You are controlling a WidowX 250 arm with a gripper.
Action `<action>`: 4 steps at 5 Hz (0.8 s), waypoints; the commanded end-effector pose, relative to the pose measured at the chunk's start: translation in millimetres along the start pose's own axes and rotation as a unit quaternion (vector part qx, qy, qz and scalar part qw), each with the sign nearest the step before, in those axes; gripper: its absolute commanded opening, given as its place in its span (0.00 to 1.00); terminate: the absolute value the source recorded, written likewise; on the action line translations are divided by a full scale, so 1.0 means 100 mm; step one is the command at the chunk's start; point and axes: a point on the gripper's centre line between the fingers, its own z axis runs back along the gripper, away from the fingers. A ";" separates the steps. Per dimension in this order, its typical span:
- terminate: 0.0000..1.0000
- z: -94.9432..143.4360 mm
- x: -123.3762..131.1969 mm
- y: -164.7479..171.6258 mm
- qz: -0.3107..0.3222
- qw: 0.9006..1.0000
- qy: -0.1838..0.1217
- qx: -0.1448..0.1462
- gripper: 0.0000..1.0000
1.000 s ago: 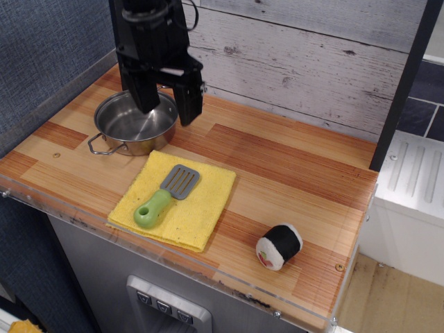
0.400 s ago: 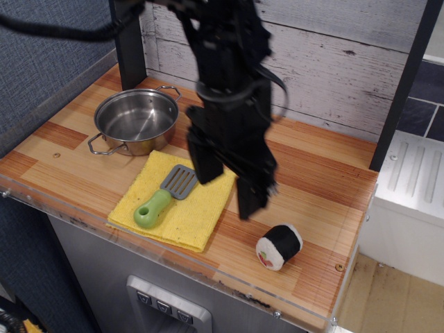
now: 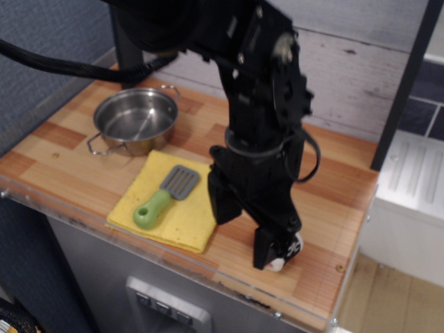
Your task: Put the black and white thread into the pot.
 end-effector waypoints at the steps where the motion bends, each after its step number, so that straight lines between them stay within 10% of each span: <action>1: 0.00 -0.24 0.20 -0.01 0.003 1.000 -0.024 0.015 1.00; 3: 0.00 -0.38 0.37 -0.06 0.011 0.999 -0.045 0.014 1.00; 4: 0.00 -0.26 0.34 0.03 0.025 0.998 -0.056 0.013 0.00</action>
